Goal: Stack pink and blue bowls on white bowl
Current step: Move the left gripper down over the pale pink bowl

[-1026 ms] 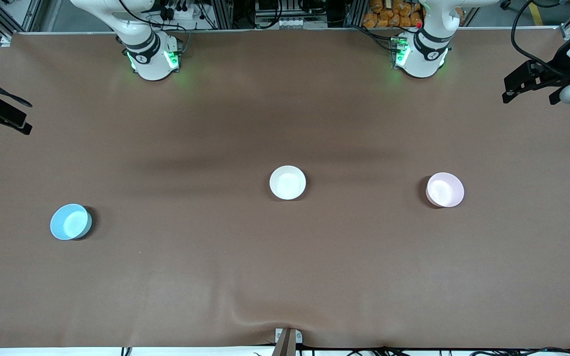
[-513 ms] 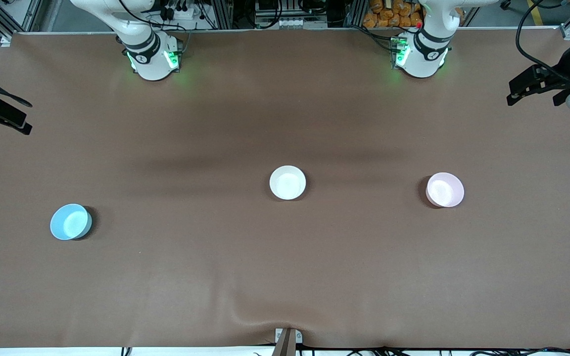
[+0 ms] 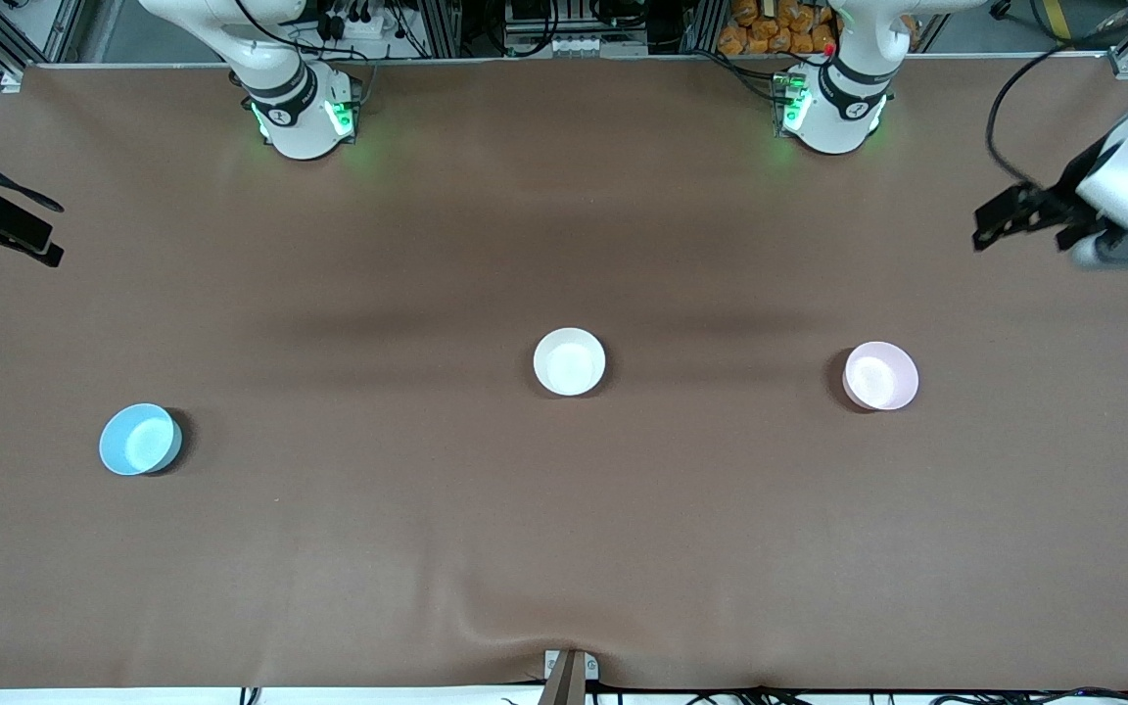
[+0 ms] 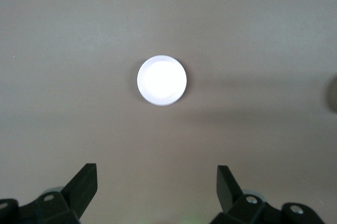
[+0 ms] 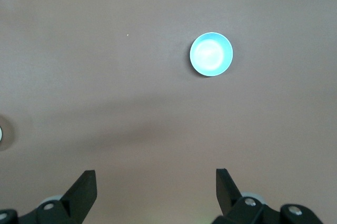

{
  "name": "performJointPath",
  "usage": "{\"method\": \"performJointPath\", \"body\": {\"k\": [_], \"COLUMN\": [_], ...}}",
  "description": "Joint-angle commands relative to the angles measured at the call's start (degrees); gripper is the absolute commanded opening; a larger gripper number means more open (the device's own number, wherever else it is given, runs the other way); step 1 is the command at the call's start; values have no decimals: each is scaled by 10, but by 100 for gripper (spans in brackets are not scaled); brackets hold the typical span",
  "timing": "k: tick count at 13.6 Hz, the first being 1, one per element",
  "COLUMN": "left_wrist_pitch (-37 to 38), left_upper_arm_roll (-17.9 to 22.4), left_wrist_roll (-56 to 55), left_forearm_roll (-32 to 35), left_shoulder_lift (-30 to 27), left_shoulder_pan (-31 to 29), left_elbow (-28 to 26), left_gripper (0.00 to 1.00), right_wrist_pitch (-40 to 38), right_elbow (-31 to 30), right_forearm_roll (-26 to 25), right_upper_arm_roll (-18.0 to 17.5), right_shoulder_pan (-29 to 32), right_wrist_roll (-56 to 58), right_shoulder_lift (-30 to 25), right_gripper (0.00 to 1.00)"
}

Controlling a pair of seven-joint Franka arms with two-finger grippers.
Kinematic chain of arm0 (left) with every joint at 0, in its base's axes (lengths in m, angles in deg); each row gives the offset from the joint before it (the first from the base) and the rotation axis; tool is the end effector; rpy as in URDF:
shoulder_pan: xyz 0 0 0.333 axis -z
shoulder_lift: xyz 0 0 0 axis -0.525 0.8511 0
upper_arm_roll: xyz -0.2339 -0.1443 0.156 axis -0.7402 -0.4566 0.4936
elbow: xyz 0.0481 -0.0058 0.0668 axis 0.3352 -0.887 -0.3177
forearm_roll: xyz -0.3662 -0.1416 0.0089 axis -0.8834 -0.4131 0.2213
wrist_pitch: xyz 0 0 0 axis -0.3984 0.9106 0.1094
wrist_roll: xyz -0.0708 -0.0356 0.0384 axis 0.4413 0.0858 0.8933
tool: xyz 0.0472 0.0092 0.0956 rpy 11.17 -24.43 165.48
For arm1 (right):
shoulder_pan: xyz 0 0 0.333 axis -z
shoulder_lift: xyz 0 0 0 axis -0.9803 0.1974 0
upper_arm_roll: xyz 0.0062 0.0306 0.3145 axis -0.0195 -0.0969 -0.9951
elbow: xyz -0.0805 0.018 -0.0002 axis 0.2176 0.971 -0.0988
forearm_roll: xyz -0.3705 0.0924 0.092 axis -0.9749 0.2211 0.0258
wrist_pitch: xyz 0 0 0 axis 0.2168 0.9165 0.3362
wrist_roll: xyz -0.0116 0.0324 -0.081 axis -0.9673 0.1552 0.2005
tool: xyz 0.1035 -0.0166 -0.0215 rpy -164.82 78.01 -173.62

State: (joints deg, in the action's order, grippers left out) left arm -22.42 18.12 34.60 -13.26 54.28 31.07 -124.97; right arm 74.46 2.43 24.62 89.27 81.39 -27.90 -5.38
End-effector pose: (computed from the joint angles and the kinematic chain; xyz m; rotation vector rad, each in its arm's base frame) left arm 0.5251 -0.0272 0.5544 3.1369 0.0004 -0.0469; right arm 0.5469 -0.0328 0.6474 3.1214 -0.2179 -0.0290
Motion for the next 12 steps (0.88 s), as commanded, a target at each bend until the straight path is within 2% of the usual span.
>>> {"method": "performJointPath", "body": {"k": [1,3,5,9,12], "left_wrist_pitch": [-124,-213,-265,-303,-345], "left_upper_arm_roll": [-6,-6,-6,-6,-6], "left_wrist_roll": [-10,-11,-11,-10,-11], "left_forearm_roll": [11,10,10,10,10], "left_shoulder_lift": [-13,4,39,101,139], "left_shoulder_pan": [-6,-6,-20,-20,-46], "left_elbow": [-103,-159,-182,-182,-182], "left_gripper": [100,100,100,100,100], "right_wrist_pitch": [15,42,54,48,54], "right_elbow": [-3,-11,-15,-14,-12], "right_forearm_roll": [5,6,6,-1,4], "right_upper_arm_roll": [8,7,6,3,3], "right_shoulder_pan": [-11,-14,-17,-18,-14], "right_wrist_roll": [0,2,9,9,9], "right_shoulder_lift": [-6,-5,-4,-2,-2], "right_gripper": [100,100,100,100,100]}}
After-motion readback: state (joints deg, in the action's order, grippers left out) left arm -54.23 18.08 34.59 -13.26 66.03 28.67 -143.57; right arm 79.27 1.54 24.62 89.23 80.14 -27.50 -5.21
